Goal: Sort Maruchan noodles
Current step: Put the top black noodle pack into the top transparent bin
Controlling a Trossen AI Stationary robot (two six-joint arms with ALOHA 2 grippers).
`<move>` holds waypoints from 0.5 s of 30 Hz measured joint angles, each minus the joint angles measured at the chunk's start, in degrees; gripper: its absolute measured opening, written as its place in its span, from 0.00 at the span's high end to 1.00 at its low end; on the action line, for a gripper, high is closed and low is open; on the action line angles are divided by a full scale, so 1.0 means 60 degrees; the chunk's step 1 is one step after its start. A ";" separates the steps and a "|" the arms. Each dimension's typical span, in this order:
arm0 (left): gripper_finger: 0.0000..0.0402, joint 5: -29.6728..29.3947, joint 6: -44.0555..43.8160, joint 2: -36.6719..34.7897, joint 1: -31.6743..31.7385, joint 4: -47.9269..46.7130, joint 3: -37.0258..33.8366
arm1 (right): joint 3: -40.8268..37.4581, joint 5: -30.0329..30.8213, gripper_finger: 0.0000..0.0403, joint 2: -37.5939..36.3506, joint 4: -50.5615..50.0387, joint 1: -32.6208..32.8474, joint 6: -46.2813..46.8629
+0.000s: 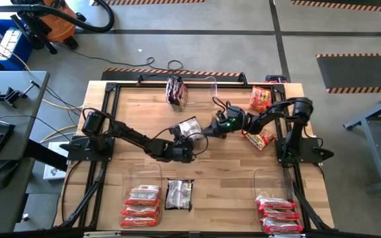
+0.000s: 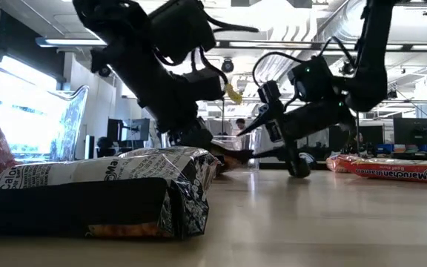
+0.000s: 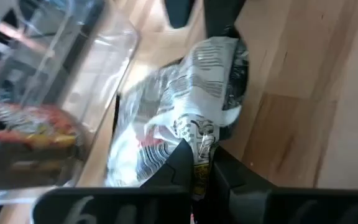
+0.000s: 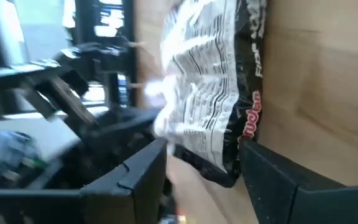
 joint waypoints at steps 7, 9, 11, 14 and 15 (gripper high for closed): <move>1.00 -0.0657 -0.0918 -0.0082 -0.0476 -0.0039 -0.0012 | 0.0007 -0.0110 0.53 0.0688 0.1739 -0.0036 0.1106; 1.00 -0.0978 -0.1044 -0.0188 -0.0570 -0.0066 -0.0012 | 0.0007 -0.0337 0.53 0.0688 0.1739 -0.0038 0.1244; 1.00 -0.1354 -0.1127 -0.0344 -0.0658 -0.0180 -0.0011 | 0.0007 -0.0585 0.53 0.0688 0.1723 -0.0064 0.1407; 1.00 -0.1746 -0.1127 -0.0529 -0.0784 -0.0175 0.0006 | 0.0007 -0.0740 0.53 0.0691 0.1710 -0.0124 0.1522; 1.00 -0.1847 -0.1124 -0.0554 -0.0814 -0.0106 0.0006 | 0.0007 -0.0769 0.53 0.0691 0.1710 -0.0155 0.1585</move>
